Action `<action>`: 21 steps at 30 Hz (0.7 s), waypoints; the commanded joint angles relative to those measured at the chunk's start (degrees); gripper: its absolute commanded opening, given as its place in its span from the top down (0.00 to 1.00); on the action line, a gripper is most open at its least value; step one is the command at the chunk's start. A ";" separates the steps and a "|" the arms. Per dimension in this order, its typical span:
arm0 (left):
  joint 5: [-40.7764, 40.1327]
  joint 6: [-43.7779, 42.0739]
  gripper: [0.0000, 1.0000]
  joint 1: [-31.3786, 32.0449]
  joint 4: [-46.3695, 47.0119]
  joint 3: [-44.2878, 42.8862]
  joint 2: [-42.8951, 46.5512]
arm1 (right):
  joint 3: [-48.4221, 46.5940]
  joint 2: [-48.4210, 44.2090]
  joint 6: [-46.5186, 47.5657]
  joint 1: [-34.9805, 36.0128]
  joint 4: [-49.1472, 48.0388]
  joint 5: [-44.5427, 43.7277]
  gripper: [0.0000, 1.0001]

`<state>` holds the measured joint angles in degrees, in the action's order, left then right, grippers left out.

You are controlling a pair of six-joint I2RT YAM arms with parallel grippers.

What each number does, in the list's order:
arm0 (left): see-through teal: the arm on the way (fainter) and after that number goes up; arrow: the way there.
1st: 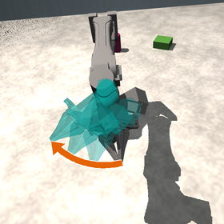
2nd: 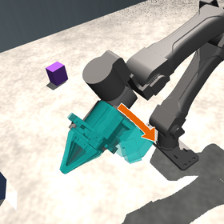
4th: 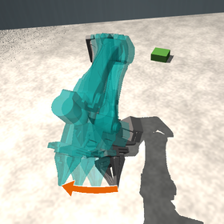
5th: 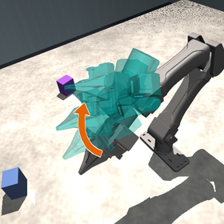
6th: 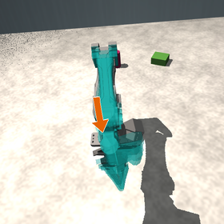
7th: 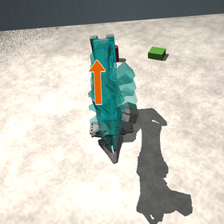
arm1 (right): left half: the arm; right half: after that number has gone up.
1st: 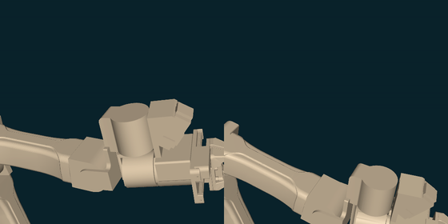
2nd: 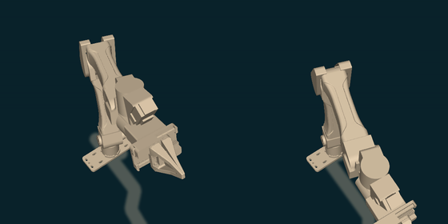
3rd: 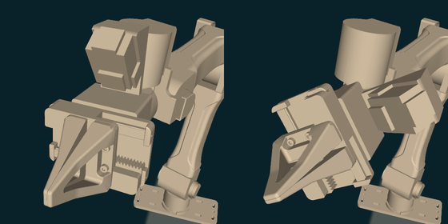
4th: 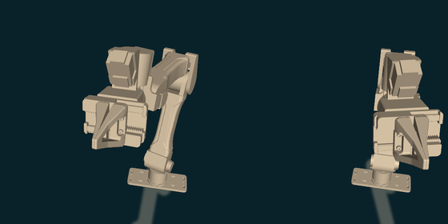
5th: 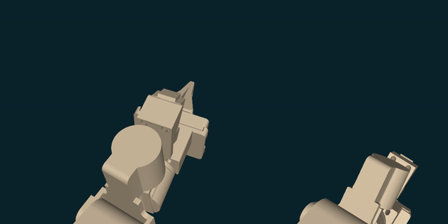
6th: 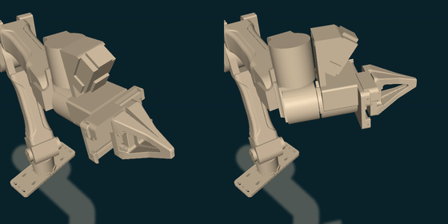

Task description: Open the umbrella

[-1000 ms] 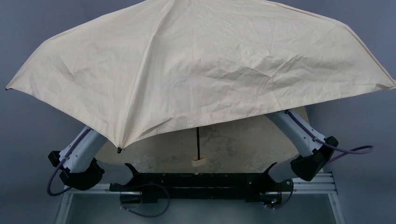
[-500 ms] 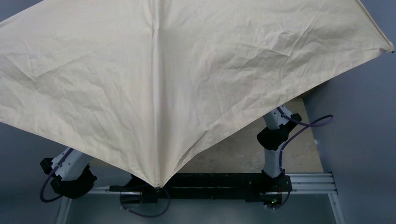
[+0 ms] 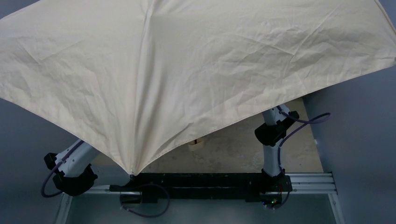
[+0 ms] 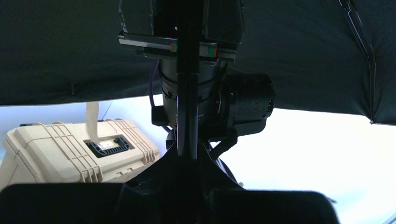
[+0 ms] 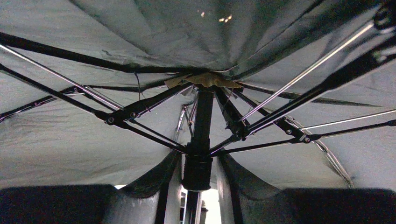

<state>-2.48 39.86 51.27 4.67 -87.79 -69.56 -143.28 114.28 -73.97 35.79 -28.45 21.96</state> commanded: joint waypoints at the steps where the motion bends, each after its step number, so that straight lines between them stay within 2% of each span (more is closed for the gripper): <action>1: 18.35 0.12 1.00 6.85 -26.76 5.78 -1.41 | -2.80 -4.13 0.28 -9.15 -10.32 -36.92 0.89; 2: 18.30 0.15 1.00 6.83 -26.88 5.64 -1.54 | -1.59 -4.82 0.24 -9.08 -10.49 -36.71 0.98; 3: 18.49 0.14 1.00 6.84 -26.85 5.47 -1.69 | -0.89 -5.31 0.31 -9.13 -10.42 -36.79 1.00; 10: 18.05 0.43 1.00 6.84 -26.42 5.24 -1.85 | 0.52 -6.39 -0.75 -9.81 -11.16 -34.59 1.00; 12: 16.90 -0.25 1.00 6.80 -27.56 3.37 -1.97 | 6.07 -9.16 -1.19 -9.85 -12.58 -33.33 1.00; 16: 15.87 -3.05 1.00 5.64 -31.74 -4.23 -4.26 | 23.06 -16.64 -2.77 -9.44 -16.61 -26.07 1.00; 18: 16.45 -3.69 1.00 4.57 -32.34 -6.80 -5.26 | 30.45 -20.40 -3.68 -9.17 -19.13 -24.25 0.88; 21: 17.01 -4.32 1.00 3.22 -32.84 -9.22 -6.63 | 37.29 -24.35 -4.49 -9.16 -20.12 -22.18 0.62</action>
<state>1.30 38.63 52.45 -9.13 -96.14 -74.76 -110.78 96.18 -77.43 30.89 -38.81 16.84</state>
